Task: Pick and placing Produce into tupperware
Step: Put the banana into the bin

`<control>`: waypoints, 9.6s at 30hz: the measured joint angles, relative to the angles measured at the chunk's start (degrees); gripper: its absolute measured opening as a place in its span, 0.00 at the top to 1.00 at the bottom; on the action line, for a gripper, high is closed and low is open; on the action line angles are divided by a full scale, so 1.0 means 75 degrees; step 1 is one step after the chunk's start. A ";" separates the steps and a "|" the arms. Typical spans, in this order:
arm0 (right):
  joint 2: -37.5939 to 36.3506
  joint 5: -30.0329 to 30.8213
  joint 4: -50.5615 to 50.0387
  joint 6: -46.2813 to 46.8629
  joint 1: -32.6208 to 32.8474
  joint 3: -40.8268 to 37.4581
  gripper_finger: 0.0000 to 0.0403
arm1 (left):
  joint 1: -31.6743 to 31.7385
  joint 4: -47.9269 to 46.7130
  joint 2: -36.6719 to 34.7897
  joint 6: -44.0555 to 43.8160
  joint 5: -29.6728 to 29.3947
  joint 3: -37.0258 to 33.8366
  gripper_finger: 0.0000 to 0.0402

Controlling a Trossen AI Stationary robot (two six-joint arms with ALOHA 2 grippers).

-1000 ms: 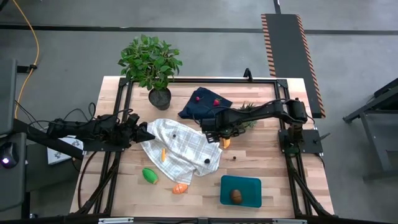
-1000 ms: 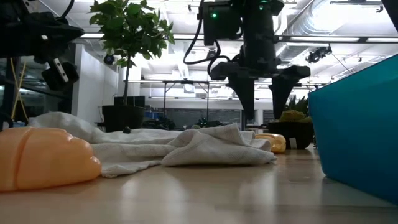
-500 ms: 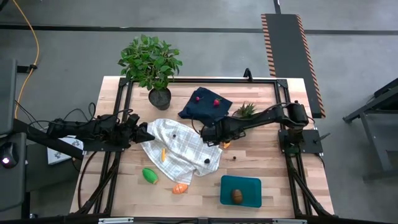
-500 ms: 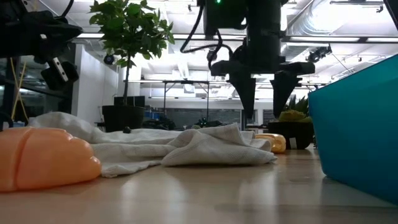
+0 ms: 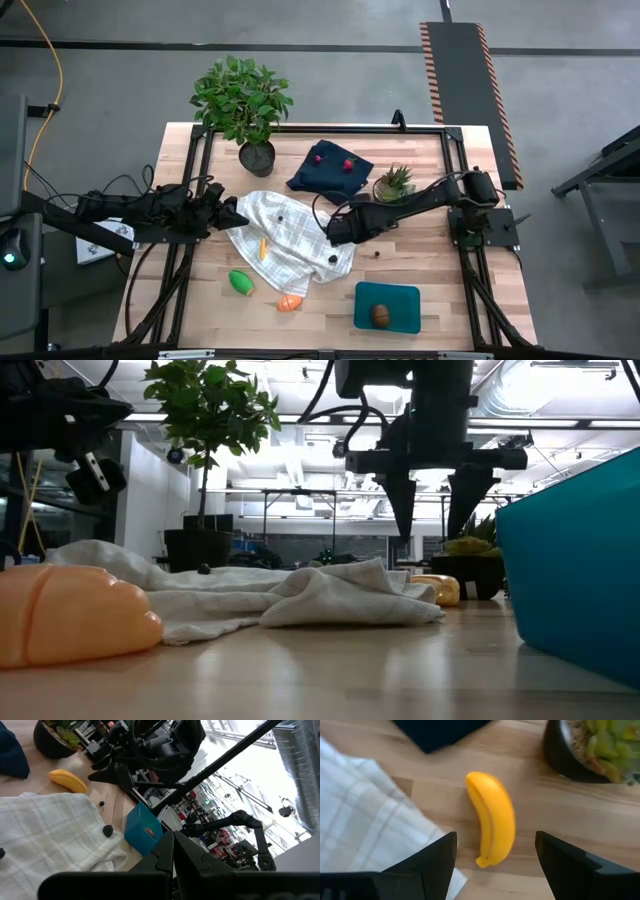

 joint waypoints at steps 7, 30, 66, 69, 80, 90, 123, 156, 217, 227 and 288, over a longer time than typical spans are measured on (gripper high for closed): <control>0.0191 -0.0073 0.0240 0.0211 0.0031 0.0003 0.36 | 0.0000 0.0003 0.0000 0.0000 0.0000 0.0000 1.00; 0.0519 -0.0099 -0.0100 0.0213 0.0187 0.0000 0.36 | 0.0000 0.0015 0.0000 0.0000 0.0086 0.0000 1.00; -0.1988 0.0263 0.1811 0.0959 0.1221 -0.2443 0.41 | 0.0000 0.0055 0.0000 -0.0212 0.0318 0.0003 1.00; -0.1536 0.0186 0.1884 0.0676 0.1013 -0.2259 0.41 | 0.0000 0.0050 0.0000 -0.0387 0.0315 0.0001 1.00; -0.1113 0.0183 0.2253 -0.0024 0.0399 -0.2168 0.41 | 0.0000 0.0052 0.0000 -0.0460 0.0318 0.0000 1.00; -0.1113 -0.0123 0.3126 -0.0600 -0.0226 -0.2617 0.41 | 0.0000 0.0050 0.0000 -0.0522 0.0312 0.0001 1.00; -0.0694 -0.0600 0.4272 -0.1158 -0.0452 -0.3181 0.42 | 0.0000 0.0047 0.0000 -0.0577 0.0289 0.0000 1.00; -0.0705 -0.0639 0.3972 -0.1195 -0.0466 -0.2878 0.66 | 0.0000 0.0047 0.0000 -0.0580 0.0259 0.0003 1.00; -0.1005 0.1537 -0.2928 -0.1025 0.2026 0.3821 0.67 | 0.0000 0.0070 0.0003 -0.0312 0.0466 0.0000 1.00; -0.1005 0.0955 -0.2925 -0.0488 0.3278 0.3821 0.67 | 0.0000 0.0070 0.0003 -0.0382 0.0412 0.0001 1.00; 0.0761 -0.1436 -0.1461 0.0732 0.5004 0.2585 0.67 | 0.0000 -0.0120 0.0000 -0.1174 -0.0688 0.0001 1.00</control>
